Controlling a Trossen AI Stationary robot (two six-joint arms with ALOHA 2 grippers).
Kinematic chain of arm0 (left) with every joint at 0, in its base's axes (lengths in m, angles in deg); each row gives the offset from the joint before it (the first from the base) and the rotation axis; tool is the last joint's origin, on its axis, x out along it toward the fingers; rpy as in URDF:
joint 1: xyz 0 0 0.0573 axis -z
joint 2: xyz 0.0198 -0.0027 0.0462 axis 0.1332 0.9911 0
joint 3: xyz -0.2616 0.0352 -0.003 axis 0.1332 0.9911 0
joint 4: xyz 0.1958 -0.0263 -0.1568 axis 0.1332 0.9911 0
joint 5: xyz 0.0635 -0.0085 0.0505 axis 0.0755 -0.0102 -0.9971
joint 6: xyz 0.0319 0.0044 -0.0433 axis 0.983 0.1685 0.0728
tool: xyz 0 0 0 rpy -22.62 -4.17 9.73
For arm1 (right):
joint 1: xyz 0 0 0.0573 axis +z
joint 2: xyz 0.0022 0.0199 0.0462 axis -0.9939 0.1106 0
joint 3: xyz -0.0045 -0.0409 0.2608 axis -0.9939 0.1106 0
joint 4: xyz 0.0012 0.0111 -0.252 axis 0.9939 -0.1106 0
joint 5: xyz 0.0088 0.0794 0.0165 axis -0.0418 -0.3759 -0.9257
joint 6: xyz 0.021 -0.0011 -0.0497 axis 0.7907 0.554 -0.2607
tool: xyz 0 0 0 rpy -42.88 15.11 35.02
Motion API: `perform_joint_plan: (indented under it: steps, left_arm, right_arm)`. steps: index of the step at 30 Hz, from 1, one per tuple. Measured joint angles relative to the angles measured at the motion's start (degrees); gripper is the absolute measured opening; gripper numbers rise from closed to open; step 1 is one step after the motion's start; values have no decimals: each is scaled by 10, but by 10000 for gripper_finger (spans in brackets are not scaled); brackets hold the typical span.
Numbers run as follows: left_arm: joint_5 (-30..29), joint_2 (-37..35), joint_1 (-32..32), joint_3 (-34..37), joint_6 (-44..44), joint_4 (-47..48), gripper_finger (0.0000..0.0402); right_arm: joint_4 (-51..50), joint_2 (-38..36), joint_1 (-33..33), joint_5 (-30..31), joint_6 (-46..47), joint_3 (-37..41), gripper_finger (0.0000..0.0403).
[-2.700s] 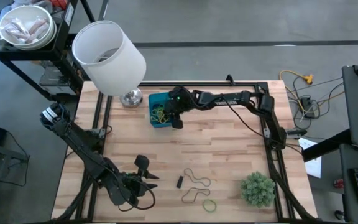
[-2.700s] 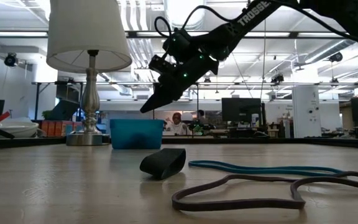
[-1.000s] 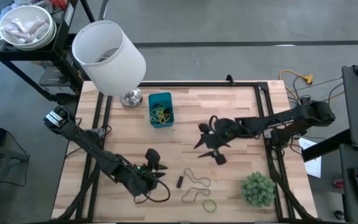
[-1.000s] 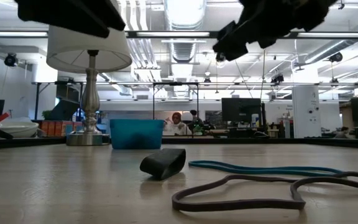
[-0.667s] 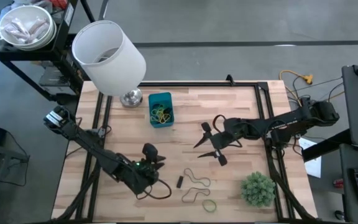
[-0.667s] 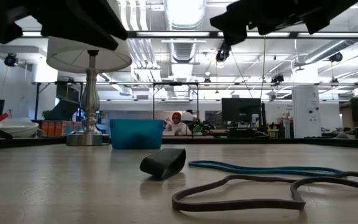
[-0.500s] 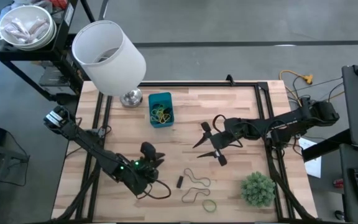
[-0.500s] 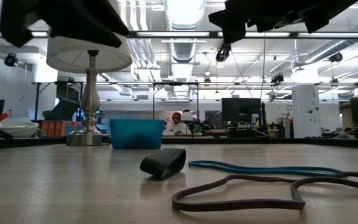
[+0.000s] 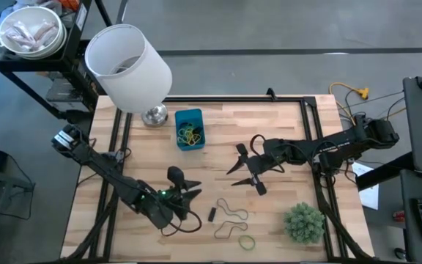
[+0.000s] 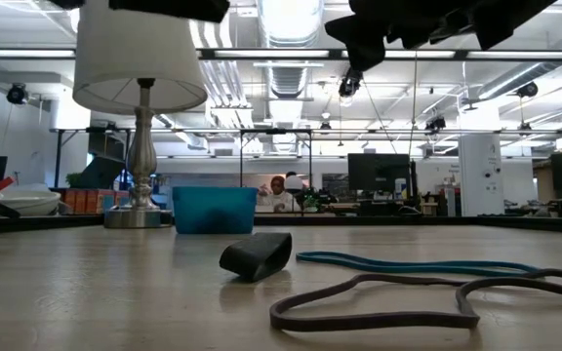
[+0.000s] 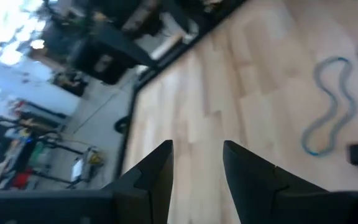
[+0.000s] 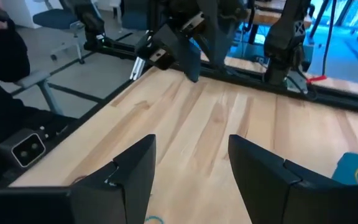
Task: Pick and place rubber bands into bin
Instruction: Put the black rubber band into the blue bin
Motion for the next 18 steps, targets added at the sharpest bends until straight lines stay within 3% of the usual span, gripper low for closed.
perform_joint_plan:
  steps: [4,11,18]
  left_arm:
    - [73,6,-15,2,-10,32,125]
    - [293,34,-57,2,-1,44,125]
    - [322,46,-67,-4,1,39,125]
  right_arm:
    - [-1,0,0,0,23,0,196]
    - [3,-1,-1,31,7,-5,196]
    - [1,-1,-1,36,0,-5,196]
